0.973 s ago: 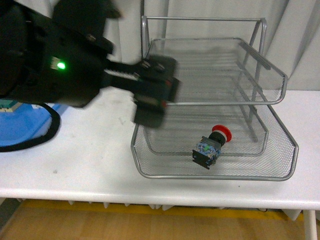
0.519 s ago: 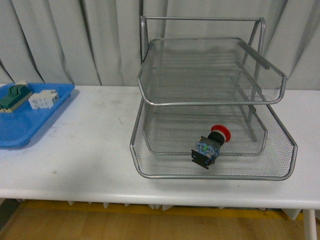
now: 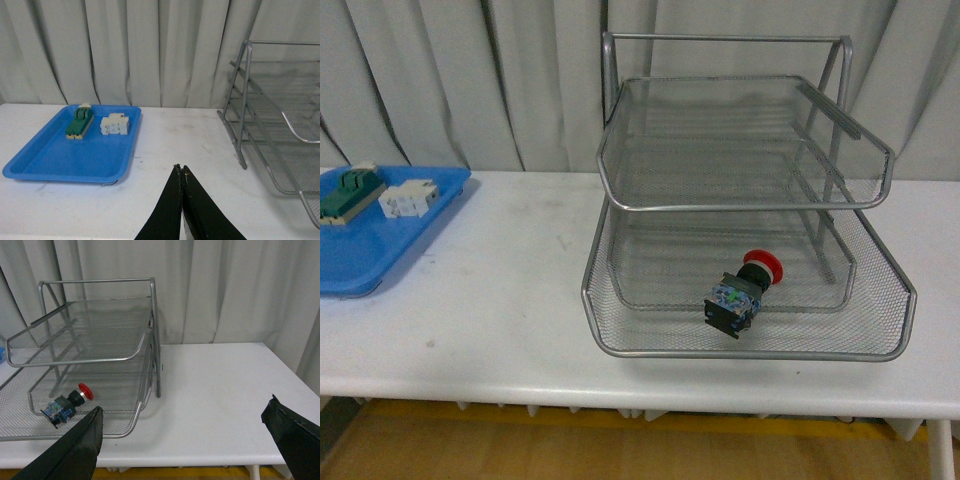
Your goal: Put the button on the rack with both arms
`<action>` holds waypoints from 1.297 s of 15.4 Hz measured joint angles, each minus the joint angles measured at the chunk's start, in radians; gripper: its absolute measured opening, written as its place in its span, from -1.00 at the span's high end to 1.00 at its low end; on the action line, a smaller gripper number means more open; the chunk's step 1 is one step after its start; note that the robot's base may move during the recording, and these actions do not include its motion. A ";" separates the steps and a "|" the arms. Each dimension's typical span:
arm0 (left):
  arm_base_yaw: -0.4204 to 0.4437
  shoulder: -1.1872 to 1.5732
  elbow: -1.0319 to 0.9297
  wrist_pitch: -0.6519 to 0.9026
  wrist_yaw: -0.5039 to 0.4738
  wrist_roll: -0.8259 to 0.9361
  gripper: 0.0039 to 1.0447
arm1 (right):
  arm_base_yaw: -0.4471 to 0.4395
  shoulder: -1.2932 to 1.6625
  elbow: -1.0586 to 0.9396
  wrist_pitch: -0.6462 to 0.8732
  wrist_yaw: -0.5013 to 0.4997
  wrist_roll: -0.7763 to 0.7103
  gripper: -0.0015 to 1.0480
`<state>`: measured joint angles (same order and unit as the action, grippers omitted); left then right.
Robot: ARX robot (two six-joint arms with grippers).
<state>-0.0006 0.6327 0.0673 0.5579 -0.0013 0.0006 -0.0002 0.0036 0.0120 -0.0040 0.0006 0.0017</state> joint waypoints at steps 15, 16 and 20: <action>0.000 -0.425 -0.059 -0.348 0.001 0.000 0.97 | 0.000 0.000 0.000 0.000 0.000 0.000 -0.87; 0.000 -0.430 -0.059 -0.354 0.001 0.000 0.97 | 0.000 0.000 0.000 0.000 0.000 0.000 -0.87; 0.000 -0.536 -0.057 -0.500 0.000 0.000 0.97 | 0.000 0.000 0.000 0.000 0.000 0.000 -0.87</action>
<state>-0.0006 0.0971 0.0105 0.0578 -0.0010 0.0006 -0.0002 0.0036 0.0120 -0.0040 0.0006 0.0017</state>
